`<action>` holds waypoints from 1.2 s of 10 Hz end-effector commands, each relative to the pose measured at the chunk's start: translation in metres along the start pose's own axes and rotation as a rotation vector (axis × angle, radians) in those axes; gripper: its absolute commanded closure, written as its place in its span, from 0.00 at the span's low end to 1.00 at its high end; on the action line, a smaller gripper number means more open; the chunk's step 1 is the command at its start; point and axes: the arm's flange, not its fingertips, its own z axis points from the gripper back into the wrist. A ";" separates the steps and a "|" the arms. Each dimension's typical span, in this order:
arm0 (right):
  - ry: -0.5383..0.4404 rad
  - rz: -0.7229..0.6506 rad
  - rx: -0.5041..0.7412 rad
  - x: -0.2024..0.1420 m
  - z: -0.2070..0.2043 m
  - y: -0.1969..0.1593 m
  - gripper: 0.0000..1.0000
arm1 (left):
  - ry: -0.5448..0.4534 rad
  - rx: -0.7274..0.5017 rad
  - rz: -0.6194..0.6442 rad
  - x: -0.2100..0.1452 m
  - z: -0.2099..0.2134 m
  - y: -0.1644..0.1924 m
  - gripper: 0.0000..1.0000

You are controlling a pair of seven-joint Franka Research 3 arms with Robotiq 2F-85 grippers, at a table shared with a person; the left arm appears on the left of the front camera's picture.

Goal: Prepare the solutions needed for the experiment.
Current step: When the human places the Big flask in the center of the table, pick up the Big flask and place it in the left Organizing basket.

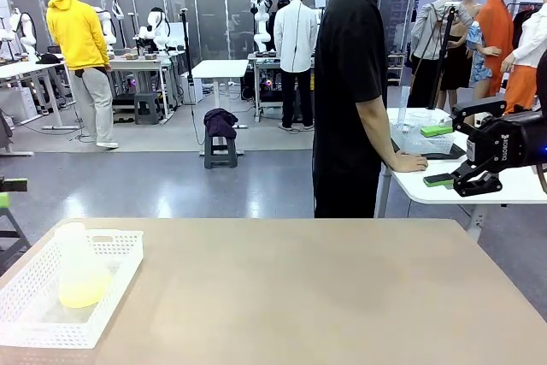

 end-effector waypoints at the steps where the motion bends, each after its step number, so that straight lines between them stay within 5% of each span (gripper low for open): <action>1: -0.001 0.010 0.015 -0.001 0.000 0.002 0.13 | -0.010 -0.031 0.240 0.033 -0.038 -0.023 0.00; 4: -0.001 0.010 0.015 -0.001 0.000 0.002 0.13 | -0.008 -0.189 0.680 0.060 -0.105 -0.039 0.00; 8: -0.001 0.010 0.015 -0.001 0.000 0.002 0.13 | -0.022 -0.256 0.949 0.061 -0.141 -0.039 0.00; 12: -0.001 0.010 0.015 -0.001 0.000 0.002 0.13 | 0.115 -0.329 1.074 0.058 -0.154 -0.031 0.00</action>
